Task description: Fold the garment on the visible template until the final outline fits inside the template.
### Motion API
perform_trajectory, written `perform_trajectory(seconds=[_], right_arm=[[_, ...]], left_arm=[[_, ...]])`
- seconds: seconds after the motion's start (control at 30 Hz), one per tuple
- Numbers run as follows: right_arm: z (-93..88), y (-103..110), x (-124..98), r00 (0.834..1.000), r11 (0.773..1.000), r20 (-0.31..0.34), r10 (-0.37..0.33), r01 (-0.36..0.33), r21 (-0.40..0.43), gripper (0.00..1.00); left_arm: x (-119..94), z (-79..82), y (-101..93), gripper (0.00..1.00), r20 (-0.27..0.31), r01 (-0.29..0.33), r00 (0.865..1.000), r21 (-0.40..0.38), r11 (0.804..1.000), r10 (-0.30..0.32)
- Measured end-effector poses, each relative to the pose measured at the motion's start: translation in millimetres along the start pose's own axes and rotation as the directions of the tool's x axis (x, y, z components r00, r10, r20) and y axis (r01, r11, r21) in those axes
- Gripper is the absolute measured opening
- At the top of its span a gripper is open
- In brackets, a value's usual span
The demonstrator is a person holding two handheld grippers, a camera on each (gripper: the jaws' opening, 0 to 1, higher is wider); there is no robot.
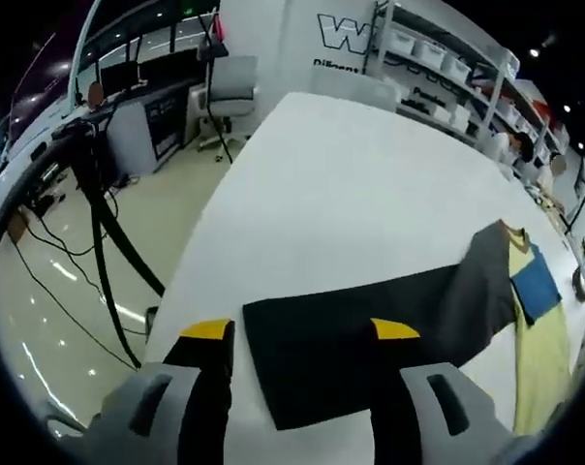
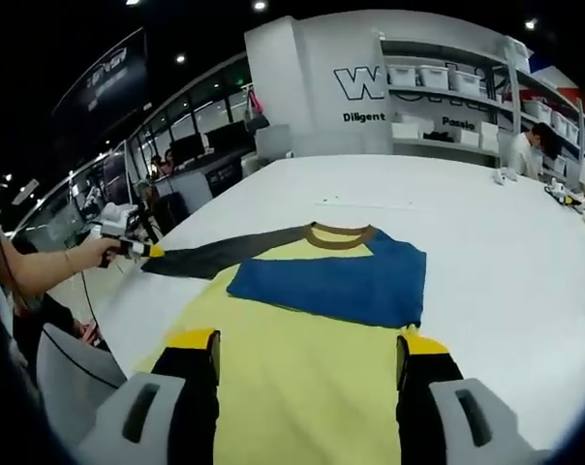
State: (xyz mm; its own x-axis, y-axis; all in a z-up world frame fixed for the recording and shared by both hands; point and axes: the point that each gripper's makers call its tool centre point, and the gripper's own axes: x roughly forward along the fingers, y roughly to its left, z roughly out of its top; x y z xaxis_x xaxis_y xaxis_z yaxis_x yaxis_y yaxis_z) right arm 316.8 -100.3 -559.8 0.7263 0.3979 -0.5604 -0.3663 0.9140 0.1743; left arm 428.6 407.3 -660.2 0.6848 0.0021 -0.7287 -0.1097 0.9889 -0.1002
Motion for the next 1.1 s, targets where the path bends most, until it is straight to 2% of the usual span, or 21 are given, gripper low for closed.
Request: perform_trajectory(seconds=[0.1, 0.2, 0.27, 0.43, 0.5, 0.53, 0.57, 0.83, 1.1], right_arm=[[1.4, 4, -4, 1.000, 1.000, 0.001, 0.002, -0.002, -0.010, 0.72], [2.2, 7, -6, 1.000, 1.000, -0.001, 0.003, -0.003, -0.028, 0.71], [3.1, 8, -6, 1.000, 0.999, 0.000, 0.000, 0.000, -0.041, 0.70], [-1.3, 8, -7, 1.000, 1.000, 0.000, -0.006, 0.006, -0.018, 0.66], [-4.5, 8, -8, 1.000, 1.000, -0.008, -0.009, 0.009, -0.017, 0.65], [-6.0, 9, -9, 1.000, 1.000, -0.011, -0.009, 0.009, -0.021, 0.65], [-6.5, 9, -10, 1.000, 1.000, -0.012, -0.012, 0.011, -0.023, 0.65], [-6.7, 10, -13, 1.000, 1.000, -0.009, -0.014, 0.014, -0.017, 0.62], [-8.7, 12, -12, 1.000, 1.000, -0.016, -0.009, 0.008, -0.023, 0.62]], left_arm=[[3, 1.4, 0.0, 0.48, 0.004, -0.007, 1.000, 0.033, 0.999, 0.006], [4, 0.2, 11.8, 0.37, -0.007, -0.078, 0.997, 0.117, 0.990, 0.079], [6, 2.4, 13.9, 0.36, -0.009, -0.078, 0.997, 0.088, 0.993, 0.079], [12, 6.0, 25.3, 0.30, -0.020, -0.118, 0.993, 0.069, 0.991, 0.120], [12, 6.6, 26.1, 0.21, -0.022, -0.122, 0.992, 0.069, 0.990, 0.124], [13, 6.6, 27.9, 0.11, -0.021, -0.127, 0.991, 0.074, 0.989, 0.129], [10, 4.9, 28.5, 0.09, -0.025, -0.136, 0.990, 0.075, 0.988, 0.138], [-3, 4.4, 30.5, 0.08, -0.008, -0.162, 0.987, 0.062, 0.985, 0.162], [-12, 8.1, 25.0, 0.08, 0.009, -0.151, 0.988, 0.061, 0.987, 0.151]])
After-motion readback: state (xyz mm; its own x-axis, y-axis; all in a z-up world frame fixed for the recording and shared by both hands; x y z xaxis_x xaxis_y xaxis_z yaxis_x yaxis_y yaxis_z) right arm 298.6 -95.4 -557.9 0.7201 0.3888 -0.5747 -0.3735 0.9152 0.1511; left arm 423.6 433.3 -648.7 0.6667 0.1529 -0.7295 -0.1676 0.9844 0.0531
